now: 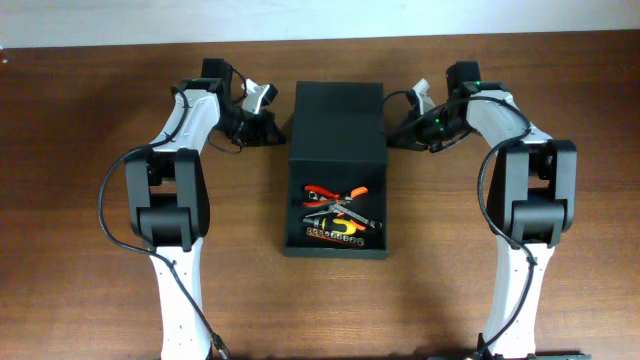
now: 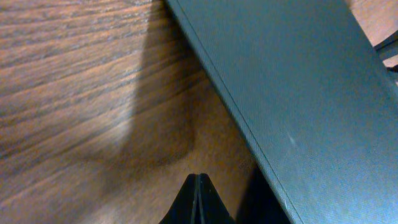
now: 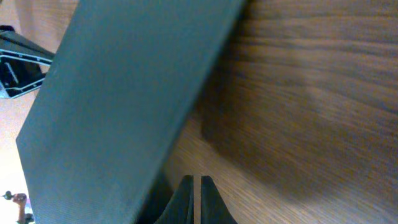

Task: Pack container
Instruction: 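Bring both grippers to the box lid's upper edges, then swing the lid forward with both grippers to close it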

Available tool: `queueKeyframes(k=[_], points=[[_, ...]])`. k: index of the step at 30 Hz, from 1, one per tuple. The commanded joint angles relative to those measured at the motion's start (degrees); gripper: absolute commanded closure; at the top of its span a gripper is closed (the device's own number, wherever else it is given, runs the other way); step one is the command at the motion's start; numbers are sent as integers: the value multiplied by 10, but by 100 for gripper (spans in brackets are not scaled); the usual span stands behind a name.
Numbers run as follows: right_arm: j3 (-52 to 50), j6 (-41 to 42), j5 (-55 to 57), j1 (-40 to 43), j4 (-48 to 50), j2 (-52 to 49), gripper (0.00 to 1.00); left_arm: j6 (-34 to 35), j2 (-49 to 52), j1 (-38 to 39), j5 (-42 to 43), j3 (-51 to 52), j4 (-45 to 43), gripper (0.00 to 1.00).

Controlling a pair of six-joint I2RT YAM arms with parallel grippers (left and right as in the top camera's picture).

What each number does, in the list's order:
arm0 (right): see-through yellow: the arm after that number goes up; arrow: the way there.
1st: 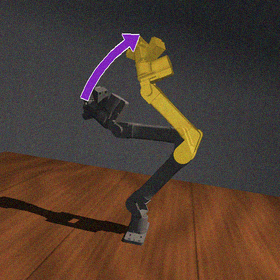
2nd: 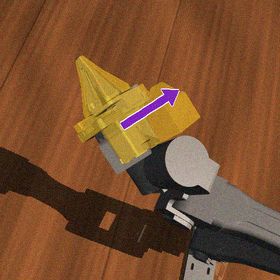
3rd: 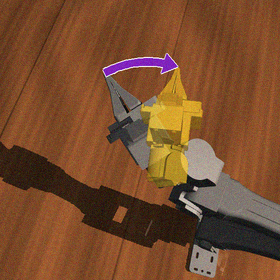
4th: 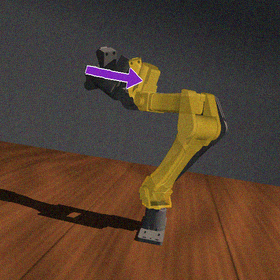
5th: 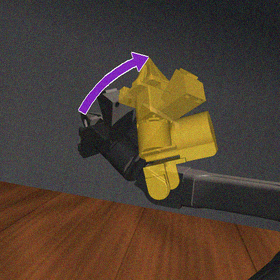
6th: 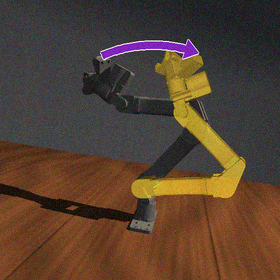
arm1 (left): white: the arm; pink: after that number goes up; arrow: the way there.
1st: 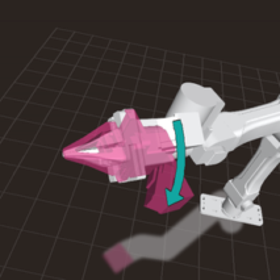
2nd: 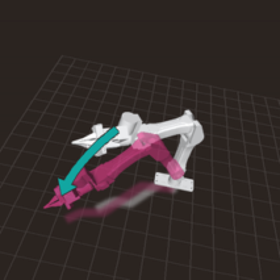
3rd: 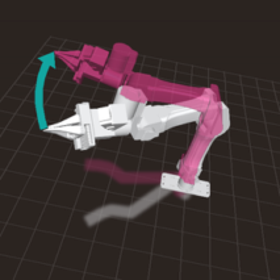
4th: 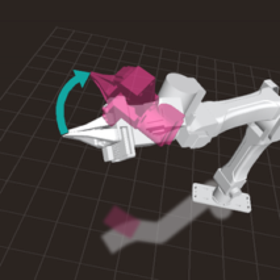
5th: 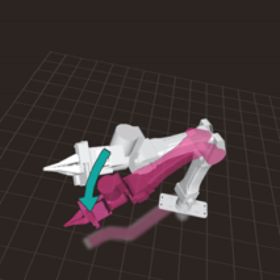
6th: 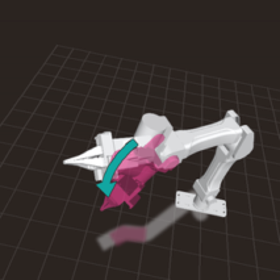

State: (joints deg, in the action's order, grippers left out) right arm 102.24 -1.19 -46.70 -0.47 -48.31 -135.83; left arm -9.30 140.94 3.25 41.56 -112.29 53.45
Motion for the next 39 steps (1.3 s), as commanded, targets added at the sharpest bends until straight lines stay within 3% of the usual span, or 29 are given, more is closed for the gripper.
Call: queueKeyframes(k=[1, 12, 32, 39], points=[[11, 2, -19, -7, 4, -5, 96, 12, 19, 0, 37, -2, -10, 98], [11, 1, -22, -7, 6, -5, 96, 26, 19, 1, 80, -2, -27, 98], [14, -59, -131, -6, 1, -5, 96, 32, 19, 6, 137, -35, -17, 98], [101, -163, -121, -6, -164, -5, 96, 23, 19, 6, 109, -153, 64, 98]])
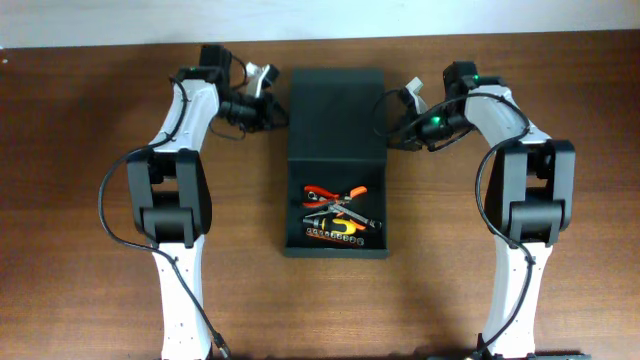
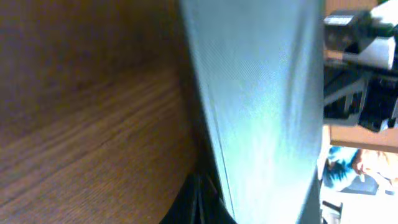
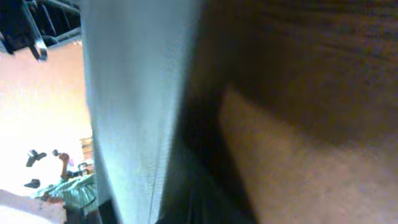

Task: Pack container
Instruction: 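Swing the lid forward with both grippers to close it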

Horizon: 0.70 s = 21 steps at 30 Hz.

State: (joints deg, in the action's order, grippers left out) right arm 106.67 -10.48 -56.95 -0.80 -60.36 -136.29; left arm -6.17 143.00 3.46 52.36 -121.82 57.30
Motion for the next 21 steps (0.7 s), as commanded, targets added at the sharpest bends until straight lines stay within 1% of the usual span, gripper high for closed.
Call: queueKeyframes(k=[1, 6, 7, 11, 14, 15, 16, 17, 21], points=[[71, -77, -13, -3, -63, 0, 96, -17, -2, 4, 1, -73, 43, 98], [158, -132, 4, -3, -172, 0, 96, -50, -2, 7, -17, -146, 132, 98], [190, -149, 9, -3, -211, 0, 96, -64, -2, 10, -35, -178, 175, 98], [251, -179, 43, -3, -298, 0, 96, -103, -2, 17, -65, -243, 272, 98], [296, -218, 63, -3, -370, 0, 94, -130, -3, 22, -94, -296, 349, 98], [300, -194, 83, -4, -370, 5, 95, -136, -3, 24, -104, -317, 376, 98], [302, -193, 92, -4, -370, 10, 95, -140, -4, 26, -109, -334, 395, 98], [303, -192, 97, -5, -370, 17, 94, -126, -7, 27, -112, -343, 394, 98], [302, -185, 103, -7, -370, 51, 95, -115, -54, 36, -113, -343, 394, 98]])
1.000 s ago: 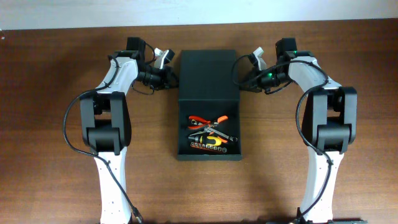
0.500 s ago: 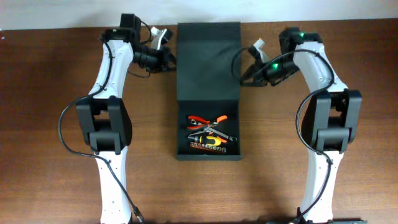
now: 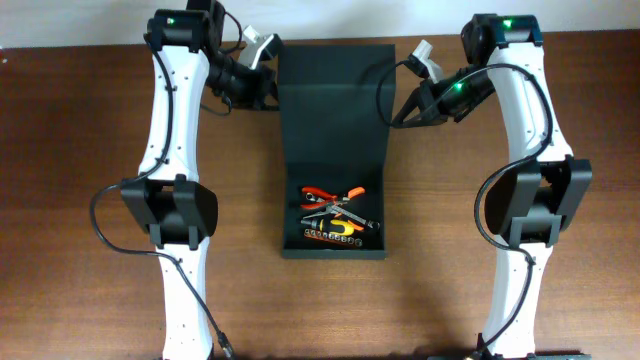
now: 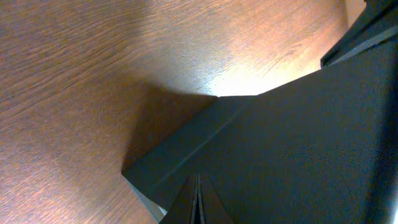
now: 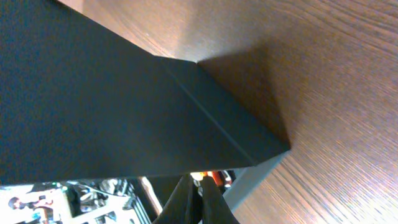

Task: Pack container
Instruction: 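Swing the lid forward with both grippers to close it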

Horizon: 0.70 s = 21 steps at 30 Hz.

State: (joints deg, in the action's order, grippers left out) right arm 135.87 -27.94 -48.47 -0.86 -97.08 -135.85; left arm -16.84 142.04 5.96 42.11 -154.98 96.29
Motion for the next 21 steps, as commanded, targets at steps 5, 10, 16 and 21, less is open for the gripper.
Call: queueKeyframes(k=[5, 10, 16, 21], points=[[10, 5, 67, -8, -3, 104, 94, 9, -113, 26, -15, -12, 4, 98], [10, 15, 100, -8, -3, 161, 94, 67, -178, 47, -15, -12, 4, 98], [10, 15, 106, -7, -3, 208, 92, 104, -259, 77, -21, -12, 4, 98], [10, 31, 134, -7, -3, 218, 91, 111, -316, 101, -275, -12, 4, 98]])
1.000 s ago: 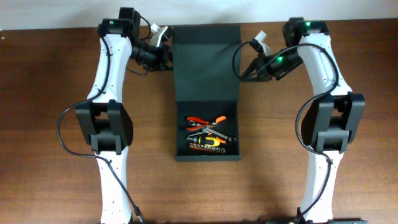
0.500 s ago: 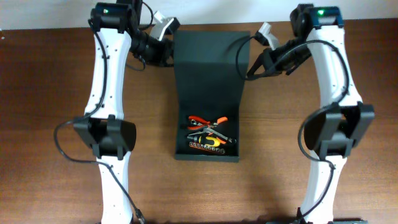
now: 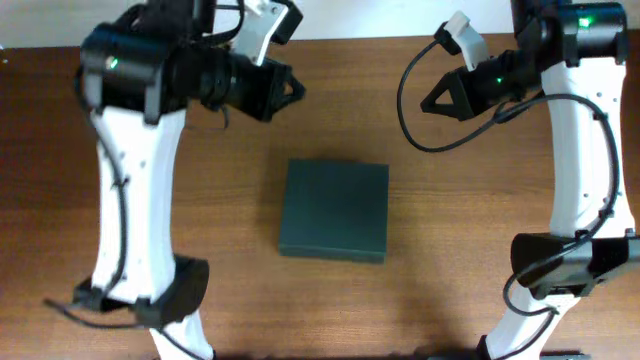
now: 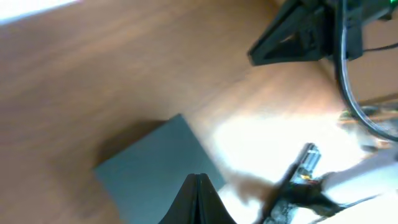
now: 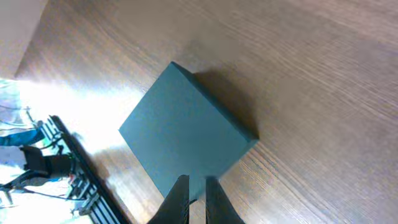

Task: Pack container
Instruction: 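Swing the lid forward with both grippers to close it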

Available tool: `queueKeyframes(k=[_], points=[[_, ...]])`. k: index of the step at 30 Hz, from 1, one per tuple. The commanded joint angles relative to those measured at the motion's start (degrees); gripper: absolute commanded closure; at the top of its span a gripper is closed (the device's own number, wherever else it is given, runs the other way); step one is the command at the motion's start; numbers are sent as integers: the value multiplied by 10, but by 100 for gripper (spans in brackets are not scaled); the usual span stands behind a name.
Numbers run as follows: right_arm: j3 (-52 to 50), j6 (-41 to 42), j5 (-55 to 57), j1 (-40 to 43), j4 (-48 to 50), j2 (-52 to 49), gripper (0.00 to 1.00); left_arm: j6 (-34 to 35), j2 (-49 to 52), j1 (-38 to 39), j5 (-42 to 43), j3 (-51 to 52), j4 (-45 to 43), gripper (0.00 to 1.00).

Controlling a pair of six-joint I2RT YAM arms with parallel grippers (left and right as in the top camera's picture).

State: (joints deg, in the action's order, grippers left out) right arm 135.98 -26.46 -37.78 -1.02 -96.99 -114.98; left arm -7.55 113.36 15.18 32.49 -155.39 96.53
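The black container [image 3: 335, 210] lies in the middle of the table with its lid down, and its contents are hidden. Both arms hang high above it. My left gripper [image 3: 298, 88] is shut and empty, up and to the left of the box. In the left wrist view its fingers [image 4: 199, 180] press together over the box [image 4: 149, 174]. My right gripper [image 3: 429, 103] is up and to the right, empty. In the right wrist view its gripper [image 5: 197, 185] shows a narrow gap, with the box [image 5: 186, 137] below.
The wooden table [image 3: 460, 260] stretches round the box on all sides. Its far edge meets a white wall [image 3: 350, 20] at the top. A black frame with cables [image 5: 68, 174] shows beyond the table's edge in the right wrist view.
The lid, which stood up behind the open tray, now lies shut over the tools. Both grippers are off the lid's sides and high above the table. The right fingers have parted slightly.
Both shut grippers sat beside the flat, opened-out lid at the back of the box, tools showing in the tray. Then they were against its sides, and the lid stood raised. Now the box is closed and both arms are high above it.
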Motion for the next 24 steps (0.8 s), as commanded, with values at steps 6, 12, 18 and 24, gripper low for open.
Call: queueKeyframes(k=[6, 12, 18, 24], points=[[9, 80, 96, -14, -3, 7, 90, 17, -36, 2, -343, 13, 2, 98], [9, 148, 212, -83, -3, 7, 91, 17, -36, -27, -432, 82, 2, 98], [7, 173, 294, -181, -3, 7, 95, 29, -37, -70, -443, 117, 2, 98], [-25, 207, 327, -260, 0, 7, 95, 37, -55, -115, -438, 160, 2, 98]])
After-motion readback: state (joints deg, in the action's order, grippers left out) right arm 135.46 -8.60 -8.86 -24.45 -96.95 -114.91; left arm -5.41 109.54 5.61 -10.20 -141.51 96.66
